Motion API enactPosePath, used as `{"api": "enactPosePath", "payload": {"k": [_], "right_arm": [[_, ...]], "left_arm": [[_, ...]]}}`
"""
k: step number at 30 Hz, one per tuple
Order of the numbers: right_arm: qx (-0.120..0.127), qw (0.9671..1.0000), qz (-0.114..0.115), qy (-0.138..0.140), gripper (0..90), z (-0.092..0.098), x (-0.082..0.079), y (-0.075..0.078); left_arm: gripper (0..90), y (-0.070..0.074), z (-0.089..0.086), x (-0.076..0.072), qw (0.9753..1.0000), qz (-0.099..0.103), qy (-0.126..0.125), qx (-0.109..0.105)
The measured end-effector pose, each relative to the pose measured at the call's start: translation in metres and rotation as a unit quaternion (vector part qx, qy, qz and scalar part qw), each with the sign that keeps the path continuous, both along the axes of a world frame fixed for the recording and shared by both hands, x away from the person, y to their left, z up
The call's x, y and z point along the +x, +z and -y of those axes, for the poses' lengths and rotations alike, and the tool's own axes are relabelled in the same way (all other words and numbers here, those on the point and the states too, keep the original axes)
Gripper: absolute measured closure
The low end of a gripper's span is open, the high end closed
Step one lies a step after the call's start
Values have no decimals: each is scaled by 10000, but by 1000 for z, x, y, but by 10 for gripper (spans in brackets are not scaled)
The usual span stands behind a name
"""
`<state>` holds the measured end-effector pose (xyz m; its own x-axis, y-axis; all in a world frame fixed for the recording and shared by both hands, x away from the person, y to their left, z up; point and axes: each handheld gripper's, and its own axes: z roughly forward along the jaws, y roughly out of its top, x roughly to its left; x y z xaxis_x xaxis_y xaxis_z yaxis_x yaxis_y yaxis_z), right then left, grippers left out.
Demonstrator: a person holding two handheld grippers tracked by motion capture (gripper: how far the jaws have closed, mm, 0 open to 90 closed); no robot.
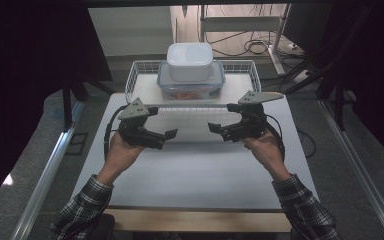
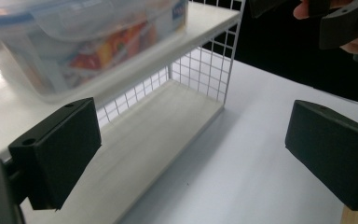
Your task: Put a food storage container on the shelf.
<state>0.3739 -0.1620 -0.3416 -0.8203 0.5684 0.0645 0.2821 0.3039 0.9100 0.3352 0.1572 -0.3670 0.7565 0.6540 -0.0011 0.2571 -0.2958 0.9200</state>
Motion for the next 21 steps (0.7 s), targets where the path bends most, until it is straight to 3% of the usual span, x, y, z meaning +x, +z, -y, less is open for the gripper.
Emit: {"api": "enactPosePath", "payload": {"k": [11,21], "right_arm": [[-160,9998,-62,-62,0,6,-17,-31],[-253,9995,-110,-178,0,15,-29,-51]], "left_arm": [[28,-30,3,-13,10000,-17,-21,9],[10,-47,5,-24,9999,-57,-11,116]]}}
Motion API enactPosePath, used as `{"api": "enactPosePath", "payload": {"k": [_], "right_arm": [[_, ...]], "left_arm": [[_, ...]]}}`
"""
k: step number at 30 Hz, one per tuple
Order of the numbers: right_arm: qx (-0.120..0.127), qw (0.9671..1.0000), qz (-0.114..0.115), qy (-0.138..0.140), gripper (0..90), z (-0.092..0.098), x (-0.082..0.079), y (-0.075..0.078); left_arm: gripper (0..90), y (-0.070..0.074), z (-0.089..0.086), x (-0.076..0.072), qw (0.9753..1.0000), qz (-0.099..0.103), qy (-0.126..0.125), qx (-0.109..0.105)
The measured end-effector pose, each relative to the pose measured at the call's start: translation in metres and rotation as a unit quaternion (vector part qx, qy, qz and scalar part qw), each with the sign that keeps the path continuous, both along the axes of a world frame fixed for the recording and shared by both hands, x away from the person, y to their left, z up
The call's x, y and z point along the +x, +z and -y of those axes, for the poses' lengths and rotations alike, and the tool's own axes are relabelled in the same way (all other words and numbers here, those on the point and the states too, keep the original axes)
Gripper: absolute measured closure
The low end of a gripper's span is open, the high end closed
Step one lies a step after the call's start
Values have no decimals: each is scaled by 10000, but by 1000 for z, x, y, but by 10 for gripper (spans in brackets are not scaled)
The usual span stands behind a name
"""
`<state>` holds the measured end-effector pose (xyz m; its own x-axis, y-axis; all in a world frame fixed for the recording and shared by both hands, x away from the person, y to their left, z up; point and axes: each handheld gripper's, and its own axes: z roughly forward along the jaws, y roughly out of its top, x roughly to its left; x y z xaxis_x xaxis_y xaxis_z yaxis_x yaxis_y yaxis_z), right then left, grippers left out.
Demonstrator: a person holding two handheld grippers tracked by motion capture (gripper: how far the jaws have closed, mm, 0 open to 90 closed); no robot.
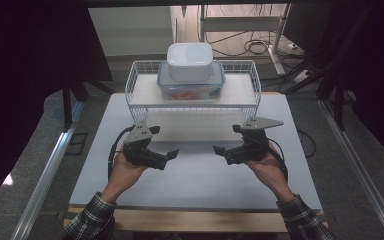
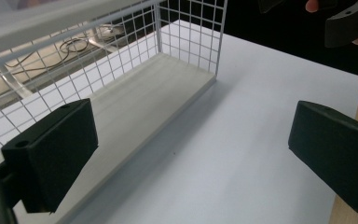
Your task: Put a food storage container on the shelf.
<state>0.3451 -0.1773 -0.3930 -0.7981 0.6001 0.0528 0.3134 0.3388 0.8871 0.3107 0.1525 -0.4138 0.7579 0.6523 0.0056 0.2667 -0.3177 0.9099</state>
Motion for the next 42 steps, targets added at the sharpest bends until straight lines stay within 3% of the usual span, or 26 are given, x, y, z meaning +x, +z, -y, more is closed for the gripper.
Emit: {"api": "enactPosePath", "payload": {"k": [8,16,23,31,42], "right_arm": [[-37,9999,-99,-62,0,14,-4,-21],[-140,9997,-166,-151,0,22,-8,-35],[-163,9993,-239,-247,0,28,-12,-47],[-146,9985,-357,-396,0,35,-16,-63],[-412,9966,-507,-503,0,43,-23,-89]], "left_arm": [[7,-17,-2,-9,9999,-78,32,-62],[7,-44,-4,-11,9996,-213,142,-106],[7,-57,-6,-14,9995,-249,184,-109],[3,-73,-4,-20,9994,-291,161,69],[0,-95,-7,-24,9984,-508,175,145]]}}
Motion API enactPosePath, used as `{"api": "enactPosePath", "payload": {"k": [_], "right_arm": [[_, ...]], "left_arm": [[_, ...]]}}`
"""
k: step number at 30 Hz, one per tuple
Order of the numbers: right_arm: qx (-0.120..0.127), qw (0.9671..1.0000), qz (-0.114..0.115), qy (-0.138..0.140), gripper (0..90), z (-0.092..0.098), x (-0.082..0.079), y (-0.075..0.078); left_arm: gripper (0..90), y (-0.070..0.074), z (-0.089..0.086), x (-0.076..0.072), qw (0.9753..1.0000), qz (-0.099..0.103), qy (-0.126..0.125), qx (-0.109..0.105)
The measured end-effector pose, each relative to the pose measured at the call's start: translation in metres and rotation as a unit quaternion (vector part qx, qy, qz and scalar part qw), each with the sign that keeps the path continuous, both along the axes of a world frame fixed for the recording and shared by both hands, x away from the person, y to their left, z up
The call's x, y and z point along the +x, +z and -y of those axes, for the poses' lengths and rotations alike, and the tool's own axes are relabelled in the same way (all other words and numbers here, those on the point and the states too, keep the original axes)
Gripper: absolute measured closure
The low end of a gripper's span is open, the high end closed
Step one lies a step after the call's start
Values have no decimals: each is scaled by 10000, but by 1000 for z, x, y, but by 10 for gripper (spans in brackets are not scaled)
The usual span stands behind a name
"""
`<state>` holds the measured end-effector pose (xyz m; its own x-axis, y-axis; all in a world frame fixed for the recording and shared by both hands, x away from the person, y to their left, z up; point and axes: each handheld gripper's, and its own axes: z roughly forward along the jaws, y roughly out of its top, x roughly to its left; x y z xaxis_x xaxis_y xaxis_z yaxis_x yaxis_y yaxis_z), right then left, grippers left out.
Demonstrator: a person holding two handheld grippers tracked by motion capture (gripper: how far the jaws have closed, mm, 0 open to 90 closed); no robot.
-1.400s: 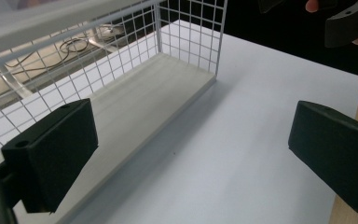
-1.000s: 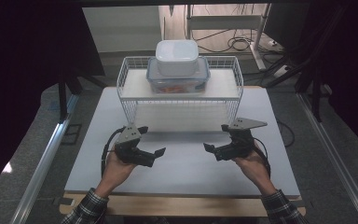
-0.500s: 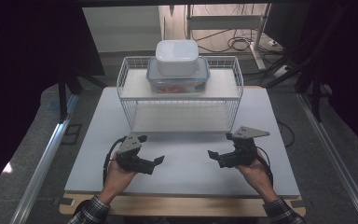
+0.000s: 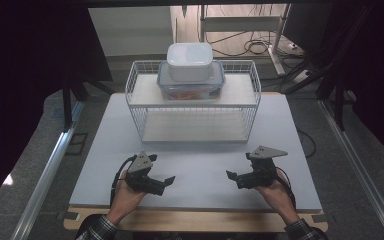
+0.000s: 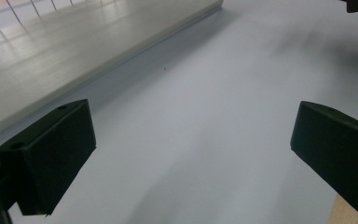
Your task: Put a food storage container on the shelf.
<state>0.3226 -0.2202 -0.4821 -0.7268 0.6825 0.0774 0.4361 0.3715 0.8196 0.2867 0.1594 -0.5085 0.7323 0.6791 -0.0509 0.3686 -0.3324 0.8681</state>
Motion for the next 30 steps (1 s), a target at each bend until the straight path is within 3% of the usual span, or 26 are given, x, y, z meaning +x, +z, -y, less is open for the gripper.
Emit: {"api": "enactPosePath", "payload": {"k": [15,30], "right_arm": [[-241,9993,-289,-56,0,6,1,-21],[-671,9966,-470,-16,0,1,3,-39]], "left_arm": [[0,-21,-1,10,9985,-538,14,110],[0,-34,10,13,9941,-869,-111,634]]}}
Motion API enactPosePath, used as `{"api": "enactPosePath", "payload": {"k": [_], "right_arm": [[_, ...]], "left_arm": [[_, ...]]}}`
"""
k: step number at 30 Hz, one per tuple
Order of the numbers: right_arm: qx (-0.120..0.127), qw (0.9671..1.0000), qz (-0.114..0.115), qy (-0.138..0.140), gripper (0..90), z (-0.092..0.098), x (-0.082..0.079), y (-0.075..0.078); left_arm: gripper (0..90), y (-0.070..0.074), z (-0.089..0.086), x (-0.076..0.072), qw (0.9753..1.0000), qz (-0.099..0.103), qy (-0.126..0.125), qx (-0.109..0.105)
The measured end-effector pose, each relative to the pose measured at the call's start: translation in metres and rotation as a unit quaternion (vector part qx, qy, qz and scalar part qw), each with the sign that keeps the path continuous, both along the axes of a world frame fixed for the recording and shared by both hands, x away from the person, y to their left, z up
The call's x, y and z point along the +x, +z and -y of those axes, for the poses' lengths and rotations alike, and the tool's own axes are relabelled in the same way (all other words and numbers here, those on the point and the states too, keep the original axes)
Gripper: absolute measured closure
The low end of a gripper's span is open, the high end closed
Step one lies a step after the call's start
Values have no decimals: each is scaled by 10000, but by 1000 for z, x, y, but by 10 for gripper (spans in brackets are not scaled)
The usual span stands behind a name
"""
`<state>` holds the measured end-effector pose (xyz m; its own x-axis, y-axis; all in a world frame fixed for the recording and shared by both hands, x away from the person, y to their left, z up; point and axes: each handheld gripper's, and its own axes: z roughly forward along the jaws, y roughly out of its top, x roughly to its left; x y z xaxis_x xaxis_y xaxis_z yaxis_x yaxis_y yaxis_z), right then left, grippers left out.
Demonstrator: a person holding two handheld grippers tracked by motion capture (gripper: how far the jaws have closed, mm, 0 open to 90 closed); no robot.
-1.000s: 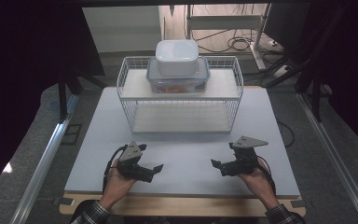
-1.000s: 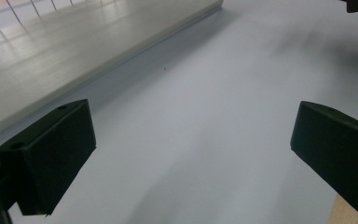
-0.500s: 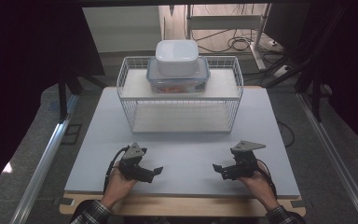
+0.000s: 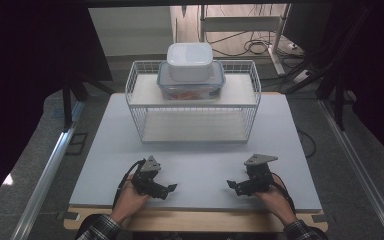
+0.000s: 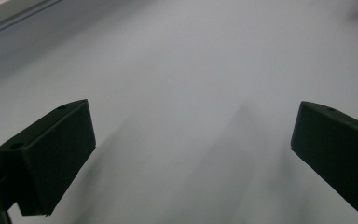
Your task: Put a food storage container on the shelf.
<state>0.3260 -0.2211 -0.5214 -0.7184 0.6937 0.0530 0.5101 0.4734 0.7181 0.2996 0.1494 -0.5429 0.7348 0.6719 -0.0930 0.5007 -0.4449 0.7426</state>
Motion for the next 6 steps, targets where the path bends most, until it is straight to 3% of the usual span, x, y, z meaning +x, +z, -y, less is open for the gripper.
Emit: {"api": "enactPosePath", "payload": {"k": [6], "right_arm": [[-98,9999,-66,26,0,-1,1,-5]], "left_arm": [[0,-2,2,1,9999,-28,-1,103]]}}
